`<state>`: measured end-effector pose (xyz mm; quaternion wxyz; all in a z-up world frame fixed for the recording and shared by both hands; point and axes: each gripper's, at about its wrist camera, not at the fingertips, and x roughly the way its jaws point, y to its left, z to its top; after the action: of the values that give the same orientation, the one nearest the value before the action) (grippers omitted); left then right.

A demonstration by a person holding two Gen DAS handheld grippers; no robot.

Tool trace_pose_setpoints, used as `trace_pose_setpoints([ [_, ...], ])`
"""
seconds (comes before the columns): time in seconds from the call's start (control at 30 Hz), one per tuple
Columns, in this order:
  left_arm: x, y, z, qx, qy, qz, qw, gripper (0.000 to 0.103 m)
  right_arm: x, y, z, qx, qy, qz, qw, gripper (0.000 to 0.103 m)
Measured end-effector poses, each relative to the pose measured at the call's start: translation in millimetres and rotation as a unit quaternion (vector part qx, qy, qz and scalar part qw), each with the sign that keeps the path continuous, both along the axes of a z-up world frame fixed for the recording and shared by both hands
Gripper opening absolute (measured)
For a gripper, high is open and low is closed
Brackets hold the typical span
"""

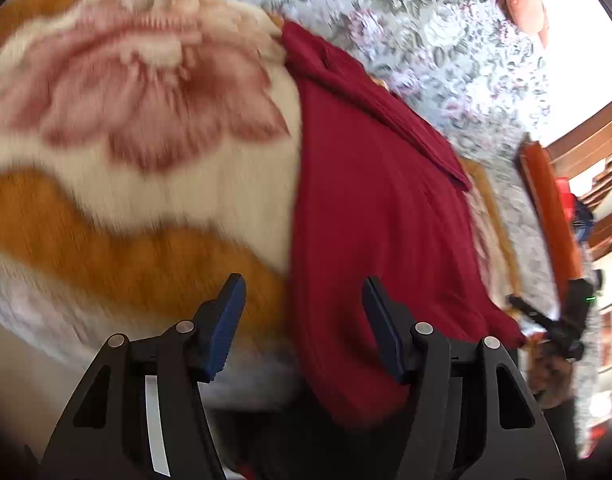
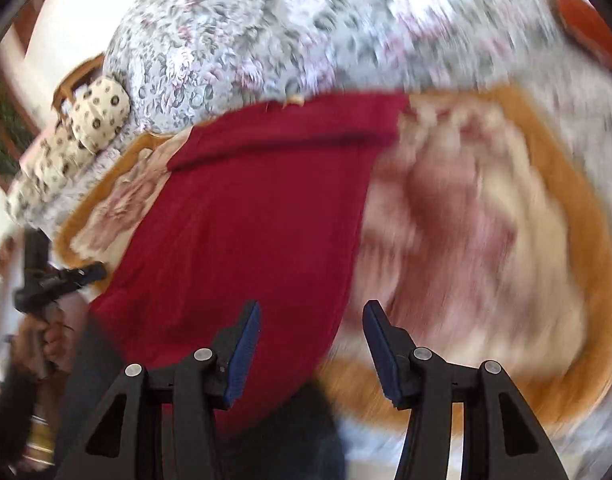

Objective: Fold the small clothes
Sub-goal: 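Grasp the red sweater's hem with both tools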

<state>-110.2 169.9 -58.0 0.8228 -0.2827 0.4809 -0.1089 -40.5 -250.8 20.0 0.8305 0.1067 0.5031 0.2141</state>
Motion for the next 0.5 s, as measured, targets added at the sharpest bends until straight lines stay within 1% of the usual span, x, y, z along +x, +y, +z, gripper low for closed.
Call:
trace_pose_setpoints([
  [0.07,-10.6,-7.0,-4.7,-0.008,0.006,-0.017,0.9998,0.060,-8.6,-7.3,-13.1,0.041,0.035,-0.023,0.998,0.051],
  [0.1,-14.2,-10.5,-6.8,-0.010,0.009,-0.026,0.9996,0.060,-10.7,-10.6,-19.6,0.069,0.050,-0.032,0.996,0.051],
  [0.13,-18.0,-13.1,-8.6,-0.013,0.010,-0.035,0.9993,0.060,-11.9,-11.7,-22.4,0.092,0.056,-0.037,0.994,0.051],
  [0.2,-21.3,-17.0,-15.3,-0.031,0.011,-0.045,0.9984,0.060,-10.4,-10.2,-27.3,0.144,0.071,-0.024,0.987,0.051],
  [0.23,-20.0,-17.4,-18.1,-0.038,0.012,-0.043,0.9983,0.060,-9.9,-8.3,-27.6,0.154,0.073,-0.019,0.985,0.053],
  [0.3,-16.3,-14.8,-25.8,-0.078,0.020,-0.030,0.9964,0.060,-2.6,-1.7,-30.3,0.150,0.080,-0.006,0.985,0.053],
  [0.33,-13.4,-13.5,-27.9,-0.091,0.023,-0.026,0.9953,0.060,0.5,0.2,-31.1,0.152,0.086,-0.006,0.985,0.053],
  [0.4,-8.5,-11.9,-32.8,-0.120,0.028,-0.017,0.9922,0.060,5.6,2.0,-30.3,0.167,0.094,0.000,0.981,0.053],
  [0.43,-6.9,-11.6,-34.3,-0.127,0.031,-0.014,0.9913,0.060,6.5,3.6,-28.7,0.176,0.093,0.008,0.980,0.053],
  [0.5,-3.5,-10.3,-36.3,-0.155,0.036,-0.005,0.9873,0.061,4.2,8.3,-23.1,0.187,0.080,0.031,0.979,0.049],
])
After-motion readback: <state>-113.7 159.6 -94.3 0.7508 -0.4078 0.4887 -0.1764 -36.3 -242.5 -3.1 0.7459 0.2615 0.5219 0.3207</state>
